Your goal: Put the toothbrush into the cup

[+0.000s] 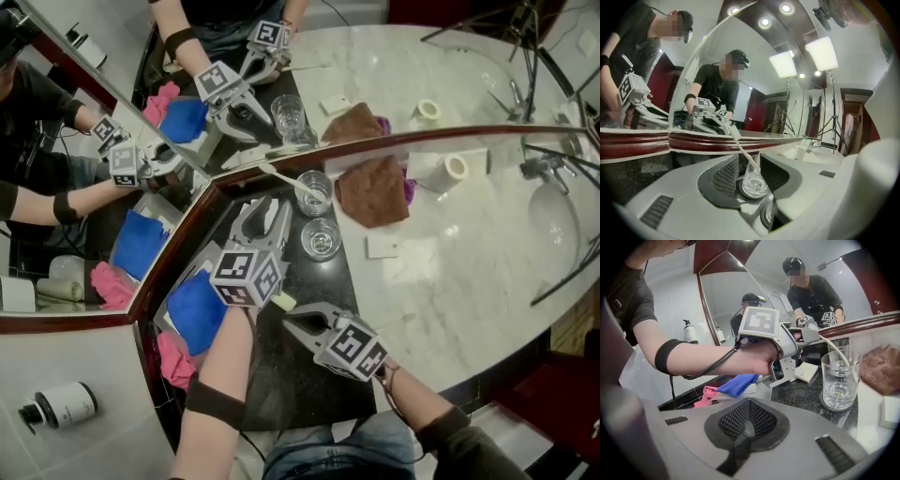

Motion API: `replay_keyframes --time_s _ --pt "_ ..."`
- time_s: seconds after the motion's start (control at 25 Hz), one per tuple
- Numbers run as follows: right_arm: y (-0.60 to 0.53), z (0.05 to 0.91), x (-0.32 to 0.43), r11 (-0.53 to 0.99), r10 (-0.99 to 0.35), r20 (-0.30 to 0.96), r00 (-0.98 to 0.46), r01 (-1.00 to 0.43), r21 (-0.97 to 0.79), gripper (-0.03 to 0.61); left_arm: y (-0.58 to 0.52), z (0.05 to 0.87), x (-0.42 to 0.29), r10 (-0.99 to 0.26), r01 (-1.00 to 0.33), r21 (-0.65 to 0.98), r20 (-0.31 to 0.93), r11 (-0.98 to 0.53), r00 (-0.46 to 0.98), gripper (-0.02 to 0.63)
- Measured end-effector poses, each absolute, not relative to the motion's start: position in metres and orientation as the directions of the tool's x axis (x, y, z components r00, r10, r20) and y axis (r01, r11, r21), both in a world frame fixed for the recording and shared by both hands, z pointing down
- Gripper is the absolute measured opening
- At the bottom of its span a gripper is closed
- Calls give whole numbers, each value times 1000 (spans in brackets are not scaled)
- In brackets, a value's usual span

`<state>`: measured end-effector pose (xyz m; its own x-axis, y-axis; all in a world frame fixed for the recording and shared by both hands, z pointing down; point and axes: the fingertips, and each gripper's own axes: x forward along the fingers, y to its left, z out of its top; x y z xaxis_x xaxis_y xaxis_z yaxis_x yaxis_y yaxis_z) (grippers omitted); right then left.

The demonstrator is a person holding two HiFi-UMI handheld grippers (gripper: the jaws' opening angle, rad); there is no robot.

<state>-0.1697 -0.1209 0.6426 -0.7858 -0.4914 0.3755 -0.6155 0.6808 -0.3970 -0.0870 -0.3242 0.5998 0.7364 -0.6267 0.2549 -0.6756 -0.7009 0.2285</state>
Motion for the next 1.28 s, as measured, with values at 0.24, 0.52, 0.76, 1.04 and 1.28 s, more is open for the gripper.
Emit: replay_keyframes --time_s 0.24,0.52,0.76,1.04,1.28 --pt "-105 622 -159 646 -519 413 -748 -660 -383 20 -297 585 -117 -659 -731 215 323 -648 679 3" --pt "-90 589 -146 592 -579 434 -690 -722 -358 20 -242 554 -145 -633 -726 183 381 -662 674 0" --pt "-79 559 -127 548 -642 434 -632 -774 -317 20 -192 541 -175 -629 -740 151 433 -655 645 0" --pt "-61 540 -64 439 -726 461 -510 -860 -261 20 -158 522 -198 -648 -762 157 435 -628 624 0" --pt "-51 531 3 312 -790 476 -385 -922 -229 20 -136 518 -200 -633 -755 136 463 -641 621 0"
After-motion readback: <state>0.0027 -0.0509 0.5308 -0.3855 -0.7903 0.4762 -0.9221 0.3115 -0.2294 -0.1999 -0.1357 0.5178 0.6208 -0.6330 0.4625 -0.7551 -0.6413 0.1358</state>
